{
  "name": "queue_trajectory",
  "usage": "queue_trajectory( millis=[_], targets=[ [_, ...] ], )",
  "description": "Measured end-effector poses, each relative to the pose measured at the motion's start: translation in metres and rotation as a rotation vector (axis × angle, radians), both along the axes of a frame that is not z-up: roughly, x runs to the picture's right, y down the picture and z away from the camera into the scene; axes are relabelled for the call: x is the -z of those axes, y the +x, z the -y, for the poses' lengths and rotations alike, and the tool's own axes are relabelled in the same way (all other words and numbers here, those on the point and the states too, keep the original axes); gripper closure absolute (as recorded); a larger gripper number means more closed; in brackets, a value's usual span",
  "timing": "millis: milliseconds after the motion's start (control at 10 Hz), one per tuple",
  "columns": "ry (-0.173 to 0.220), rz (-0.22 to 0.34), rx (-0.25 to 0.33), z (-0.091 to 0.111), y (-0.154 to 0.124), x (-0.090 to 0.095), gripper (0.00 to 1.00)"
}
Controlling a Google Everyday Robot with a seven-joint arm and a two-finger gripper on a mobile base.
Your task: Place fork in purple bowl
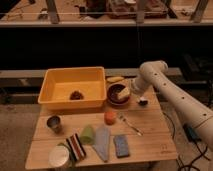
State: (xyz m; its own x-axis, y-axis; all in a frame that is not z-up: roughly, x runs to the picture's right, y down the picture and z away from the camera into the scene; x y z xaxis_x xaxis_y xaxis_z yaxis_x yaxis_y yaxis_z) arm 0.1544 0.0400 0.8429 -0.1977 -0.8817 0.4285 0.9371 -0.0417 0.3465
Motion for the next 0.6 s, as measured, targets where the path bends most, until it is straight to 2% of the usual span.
queue_trajectory(
  millis=[300, 400, 600],
  targets=[
    [0.013, 0.008, 0.026, -0.003, 0.001, 0.001, 0.2],
    [0.031, 0.015, 0.059, -0.011, 0.002, 0.006, 0.2],
    [0.056, 0.03, 0.109, -0.041, 0.008, 0.023, 0.2]
  ],
)
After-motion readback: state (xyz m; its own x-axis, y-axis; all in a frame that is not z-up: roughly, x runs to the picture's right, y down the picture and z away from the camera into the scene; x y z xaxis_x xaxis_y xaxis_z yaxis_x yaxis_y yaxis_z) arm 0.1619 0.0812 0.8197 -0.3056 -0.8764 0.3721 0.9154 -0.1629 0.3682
